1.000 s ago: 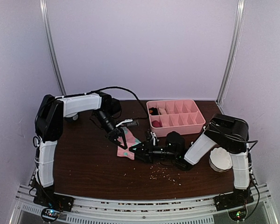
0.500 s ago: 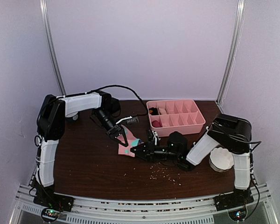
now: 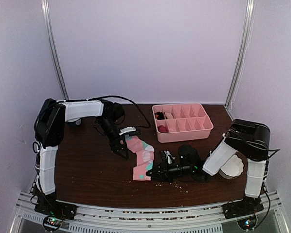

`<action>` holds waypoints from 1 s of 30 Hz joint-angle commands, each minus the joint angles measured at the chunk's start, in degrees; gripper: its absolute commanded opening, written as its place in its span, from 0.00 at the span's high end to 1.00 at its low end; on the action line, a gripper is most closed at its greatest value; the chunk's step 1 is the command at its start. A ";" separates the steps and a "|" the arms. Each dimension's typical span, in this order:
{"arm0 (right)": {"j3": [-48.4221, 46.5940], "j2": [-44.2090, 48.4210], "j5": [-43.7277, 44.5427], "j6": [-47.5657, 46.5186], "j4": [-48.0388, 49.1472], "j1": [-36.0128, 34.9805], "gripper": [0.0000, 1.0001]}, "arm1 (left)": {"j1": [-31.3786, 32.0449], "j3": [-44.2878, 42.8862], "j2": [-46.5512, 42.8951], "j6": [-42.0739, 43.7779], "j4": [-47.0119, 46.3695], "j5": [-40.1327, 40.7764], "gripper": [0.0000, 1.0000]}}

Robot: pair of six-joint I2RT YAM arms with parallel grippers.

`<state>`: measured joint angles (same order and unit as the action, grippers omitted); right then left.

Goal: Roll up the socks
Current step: Adjust the sock at the center of the board.

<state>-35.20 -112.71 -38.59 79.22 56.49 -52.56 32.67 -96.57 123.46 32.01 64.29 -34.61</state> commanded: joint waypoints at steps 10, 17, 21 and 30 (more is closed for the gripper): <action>-3.16 3.02 -0.71 -10.08 -29.74 -0.65 1.00 | -0.88 -6.12 5.23 -6.76 -13.31 24.99 0.02; -11.80 7.16 9.39 -25.89 -55.30 -1.03 0.67 | -2.61 -8.07 5.81 -7.37 -12.87 28.67 0.02; -13.48 9.74 14.20 -32.01 -64.00 -1.64 0.60 | -4.24 -7.21 -1.27 -7.09 -12.53 33.42 0.02; -11.30 20.50 33.64 -48.09 -68.69 -8.58 0.42 | -12.32 0.46 -15.99 -12.73 -20.21 38.65 0.02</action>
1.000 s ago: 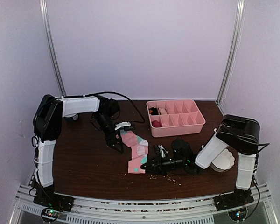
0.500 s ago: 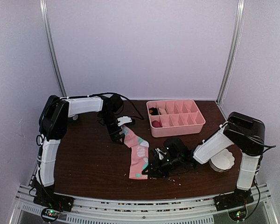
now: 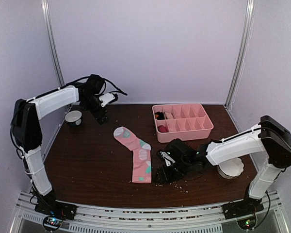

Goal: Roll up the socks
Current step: Adjust the sock at the center of the board, then pick up the sock from the center of the board.

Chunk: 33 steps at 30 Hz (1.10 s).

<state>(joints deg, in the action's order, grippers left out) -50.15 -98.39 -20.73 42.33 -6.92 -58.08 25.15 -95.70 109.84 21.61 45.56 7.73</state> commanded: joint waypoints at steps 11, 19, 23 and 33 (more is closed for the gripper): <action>9.35 11.33 20.86 -57.66 17.45 -10.60 0.40 | -6.01 18.56 -13.45 6.60 -1.10 -36.08 0.02; -0.09 1.66 15.46 -66.65 10.49 -11.81 0.49 | -6.10 21.79 -15.12 13.92 4.44 -42.25 0.02; -1.63 -1.74 15.58 -67.68 10.42 -11.58 0.55 | -6.12 22.22 -15.41 15.28 5.76 -42.36 0.02; -3.28 -8.22 14.84 -65.71 12.01 -8.52 0.71 | -6.14 24.63 -17.61 18.11 6.72 -42.73 0.02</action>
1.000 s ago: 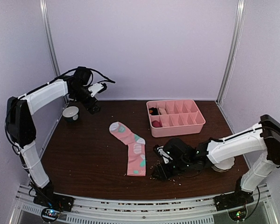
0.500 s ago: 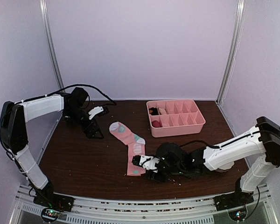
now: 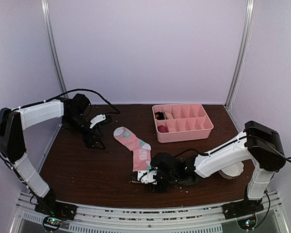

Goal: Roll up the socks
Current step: Pick up the sock from the center of the board.

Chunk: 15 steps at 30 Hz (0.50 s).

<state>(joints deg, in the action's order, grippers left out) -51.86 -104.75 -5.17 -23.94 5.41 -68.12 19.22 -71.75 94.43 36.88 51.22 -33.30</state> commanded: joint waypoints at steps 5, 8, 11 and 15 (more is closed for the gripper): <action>-2.27 -2.34 -4.32 2.98 -2.32 2.13 0.86 | -0.13 2.37 -4.37 5.43 1.03 -3.91 0.02; -3.92 -2.78 -7.09 7.83 -3.95 3.50 0.96 | 0.61 3.34 -5.53 7.48 0.99 -4.38 0.02; -5.55 -3.15 -14.34 14.26 -3.81 6.24 1.00 | 2.47 4.69 -6.35 9.84 0.75 -3.33 0.02; -7.75 -4.48 -22.65 21.04 -3.25 8.69 1.00 | 6.33 7.29 -7.11 11.32 -1.19 -0.96 0.02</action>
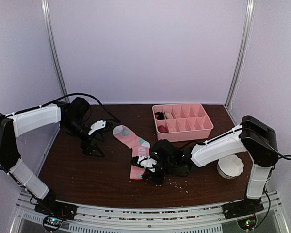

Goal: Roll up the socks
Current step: Pick up the sock from the center of the board, then roll the sock at the center of the board.

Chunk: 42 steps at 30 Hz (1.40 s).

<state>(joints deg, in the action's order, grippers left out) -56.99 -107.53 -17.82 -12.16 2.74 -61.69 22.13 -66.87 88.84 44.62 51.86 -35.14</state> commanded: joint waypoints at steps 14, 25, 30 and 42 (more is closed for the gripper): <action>-6.50 -10.58 -25.46 40.71 8.49 9.45 1.00 | 19.97 9.61 1.68 6.47 -17.76 10.36 0.28; -7.10 -14.39 -29.69 56.35 12.98 13.20 1.00 | 25.69 6.20 10.29 9.46 -20.10 19.16 0.44; -7.23 -14.82 -32.31 59.43 14.53 13.85 1.00 | 26.56 6.13 11.86 7.98 -23.59 23.98 0.47; -8.13 -13.81 -34.03 58.46 10.93 13.96 1.00 | 26.91 3.25 12.36 7.85 -21.43 23.63 0.46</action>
<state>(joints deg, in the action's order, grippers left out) -64.25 -121.56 -50.68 45.58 14.68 -48.07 48.73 -61.12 100.18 52.58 28.67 -9.32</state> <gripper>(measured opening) 0.008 0.534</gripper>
